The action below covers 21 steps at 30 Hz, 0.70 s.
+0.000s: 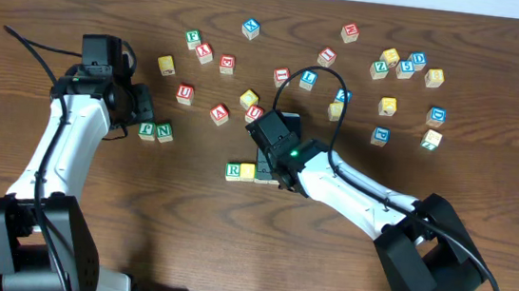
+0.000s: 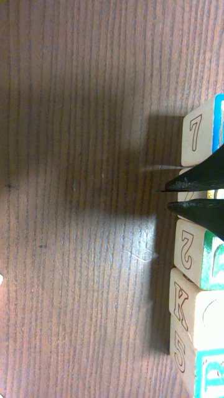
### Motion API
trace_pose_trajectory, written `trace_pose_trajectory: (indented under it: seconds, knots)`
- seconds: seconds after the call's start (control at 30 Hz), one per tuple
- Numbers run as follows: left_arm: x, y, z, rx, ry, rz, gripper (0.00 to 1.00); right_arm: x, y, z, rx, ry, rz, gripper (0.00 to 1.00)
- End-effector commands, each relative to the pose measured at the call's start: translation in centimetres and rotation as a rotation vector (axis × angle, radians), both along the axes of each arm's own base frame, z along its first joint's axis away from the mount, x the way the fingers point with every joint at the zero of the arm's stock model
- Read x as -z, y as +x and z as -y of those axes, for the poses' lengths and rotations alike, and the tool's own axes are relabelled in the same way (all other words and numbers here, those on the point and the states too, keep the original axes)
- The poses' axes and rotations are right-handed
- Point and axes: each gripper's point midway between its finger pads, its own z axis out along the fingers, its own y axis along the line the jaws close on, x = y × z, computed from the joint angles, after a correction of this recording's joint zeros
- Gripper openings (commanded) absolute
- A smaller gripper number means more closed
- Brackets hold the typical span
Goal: Spell out ROBOT
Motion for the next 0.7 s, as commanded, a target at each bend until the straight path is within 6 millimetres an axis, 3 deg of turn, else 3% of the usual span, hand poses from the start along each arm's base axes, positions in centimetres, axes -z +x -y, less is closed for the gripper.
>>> trace_pose_trajectory:
  seconds: [0.0, 0.33, 0.5, 0.67]
  knots:
    - [-0.9, 0.4, -0.2, 0.004, 0.009, 0.023, 0.45, 0.5, -0.2, 0.2, 0.016, -0.02, -0.004, 0.01]
    - [-0.9, 0.5, -0.2, 0.004, 0.009, 0.023, 0.45, 0.3, 0.4, 0.5, 0.028, -0.038, 0.028, 0.01]
    - [-0.9, 0.4, -0.2, 0.004, 0.009, 0.023, 0.45, -0.5, 2.4, 3.1, 0.095, -0.146, 0.131, 0.01]
    - [-0.9, 0.4, -0.2, 0.004, 0.009, 0.023, 0.45, -0.2, 2.9, 6.2, 0.166, -0.195, 0.095, 0.01]
